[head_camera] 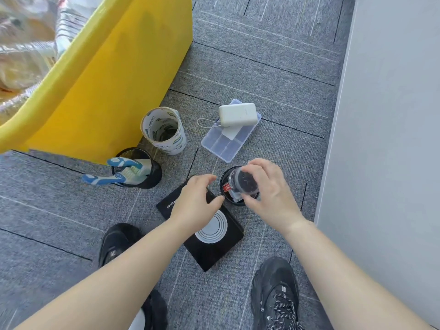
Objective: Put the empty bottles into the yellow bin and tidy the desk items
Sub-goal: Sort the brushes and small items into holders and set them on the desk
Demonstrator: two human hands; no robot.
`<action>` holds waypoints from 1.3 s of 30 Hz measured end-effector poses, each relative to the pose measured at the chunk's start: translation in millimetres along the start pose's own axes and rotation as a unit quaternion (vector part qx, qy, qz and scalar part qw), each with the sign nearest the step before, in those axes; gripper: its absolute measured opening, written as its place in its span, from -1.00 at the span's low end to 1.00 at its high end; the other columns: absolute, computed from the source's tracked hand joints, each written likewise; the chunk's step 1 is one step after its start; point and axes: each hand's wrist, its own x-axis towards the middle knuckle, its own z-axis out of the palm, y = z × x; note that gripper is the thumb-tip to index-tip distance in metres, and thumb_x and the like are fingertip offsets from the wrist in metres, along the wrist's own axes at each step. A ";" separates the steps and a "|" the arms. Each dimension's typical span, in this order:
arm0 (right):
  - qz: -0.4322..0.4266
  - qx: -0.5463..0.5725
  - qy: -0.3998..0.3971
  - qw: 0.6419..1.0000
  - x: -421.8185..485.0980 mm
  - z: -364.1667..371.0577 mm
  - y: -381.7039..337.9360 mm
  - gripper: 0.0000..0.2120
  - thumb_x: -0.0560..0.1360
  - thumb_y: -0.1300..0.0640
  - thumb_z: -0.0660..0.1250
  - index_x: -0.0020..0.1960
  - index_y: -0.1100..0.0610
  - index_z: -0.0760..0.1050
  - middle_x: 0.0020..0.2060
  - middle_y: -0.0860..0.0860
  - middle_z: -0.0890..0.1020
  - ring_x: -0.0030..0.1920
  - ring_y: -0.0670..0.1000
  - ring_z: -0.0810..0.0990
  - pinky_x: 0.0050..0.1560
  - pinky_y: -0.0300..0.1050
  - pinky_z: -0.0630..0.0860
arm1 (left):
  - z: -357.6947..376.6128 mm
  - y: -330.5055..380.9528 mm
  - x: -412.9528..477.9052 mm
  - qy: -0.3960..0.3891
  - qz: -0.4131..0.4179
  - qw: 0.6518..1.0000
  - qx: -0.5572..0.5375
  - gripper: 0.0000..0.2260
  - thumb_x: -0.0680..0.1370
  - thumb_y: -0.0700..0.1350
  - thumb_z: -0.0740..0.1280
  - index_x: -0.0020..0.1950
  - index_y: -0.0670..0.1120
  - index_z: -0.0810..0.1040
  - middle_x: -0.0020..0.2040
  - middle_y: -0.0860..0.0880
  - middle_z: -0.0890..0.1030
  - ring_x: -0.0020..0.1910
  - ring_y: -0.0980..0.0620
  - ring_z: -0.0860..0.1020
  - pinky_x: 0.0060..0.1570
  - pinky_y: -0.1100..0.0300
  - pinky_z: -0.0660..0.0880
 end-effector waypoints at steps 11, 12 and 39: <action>0.003 0.043 0.038 0.998 -8.1 -4.8 0.0 -0.57 0.33 0.10 0.38 0.19 0.06 0.46 0.18 -0.02 0.40 0.23 0.03 0.34 0.26 -0.07 0.35 | 21.1 29.4 14.1 0.056 -0.015 0.995 0.086 -0.66 0.40 0.12 0.41 0.02 0.07 0.35 0.03 0.03 0.30 0.02 -0.07 0.44 -0.12 0.09 0.40; 0.016 0.062 0.055 0.996 -8.1 -6.4 -2.5 -0.58 0.32 0.03 0.34 0.17 0.04 0.45 0.17 -0.03 0.39 0.23 0.01 0.34 0.27 -0.13 0.33 | 23.1 30.5 15.5 0.062 -0.012 0.993 0.096 -0.69 0.39 0.13 0.42 0.01 0.07 0.39 0.04 0.03 0.31 0.05 -0.06 0.43 -0.09 0.09 0.40; -0.020 -0.015 0.015 1.000 -10.3 10.2 6.4 -0.45 0.28 0.23 0.52 0.23 0.05 0.47 0.22 0.05 0.45 0.21 0.05 0.35 0.14 0.02 0.46 | 20.6 10.5 13.9 0.105 0.011 0.981 0.161 -0.85 0.46 0.16 0.34 -0.08 0.12 0.49 0.04 0.10 0.45 0.07 0.02 0.49 0.09 0.04 0.32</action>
